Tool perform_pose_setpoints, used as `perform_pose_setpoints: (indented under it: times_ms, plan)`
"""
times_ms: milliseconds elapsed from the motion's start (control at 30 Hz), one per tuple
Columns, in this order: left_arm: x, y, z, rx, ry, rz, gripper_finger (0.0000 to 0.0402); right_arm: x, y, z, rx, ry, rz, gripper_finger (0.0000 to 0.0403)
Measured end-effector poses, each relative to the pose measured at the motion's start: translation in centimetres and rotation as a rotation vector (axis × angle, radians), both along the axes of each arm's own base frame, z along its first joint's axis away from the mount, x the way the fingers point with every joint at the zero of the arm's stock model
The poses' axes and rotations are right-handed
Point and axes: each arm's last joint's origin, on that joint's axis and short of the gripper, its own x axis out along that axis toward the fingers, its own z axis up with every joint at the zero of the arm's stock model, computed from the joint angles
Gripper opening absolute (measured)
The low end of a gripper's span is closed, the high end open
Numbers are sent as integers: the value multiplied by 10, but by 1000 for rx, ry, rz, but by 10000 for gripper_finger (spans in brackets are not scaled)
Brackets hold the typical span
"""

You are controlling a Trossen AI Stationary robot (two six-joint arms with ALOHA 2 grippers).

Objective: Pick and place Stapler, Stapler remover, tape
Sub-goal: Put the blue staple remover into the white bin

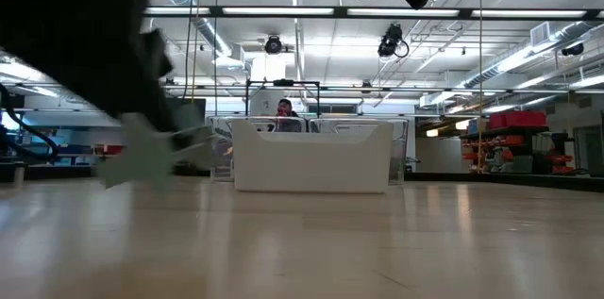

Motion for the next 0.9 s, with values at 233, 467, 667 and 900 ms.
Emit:
perform_pose_setpoints:
  times_ms: [233, 467, 667, 900]
  plan:
    - [25, 44, 24, 81, -54, 16, 29, 0, 0, 0, -1, 0, 0, 82]
    - [40, 101, 60, 152, -125, 73, 32, 0, 0, 0, -9, 1, 6, 82]
    - [49, 150, 77, 237, -148, 163, 40, 0, 0, 0, -10, 1, 6, 82]
    - [55, 199, 71, 235, -101, 293, 66, 0, 0, 0, -9, 1, 6, 82]
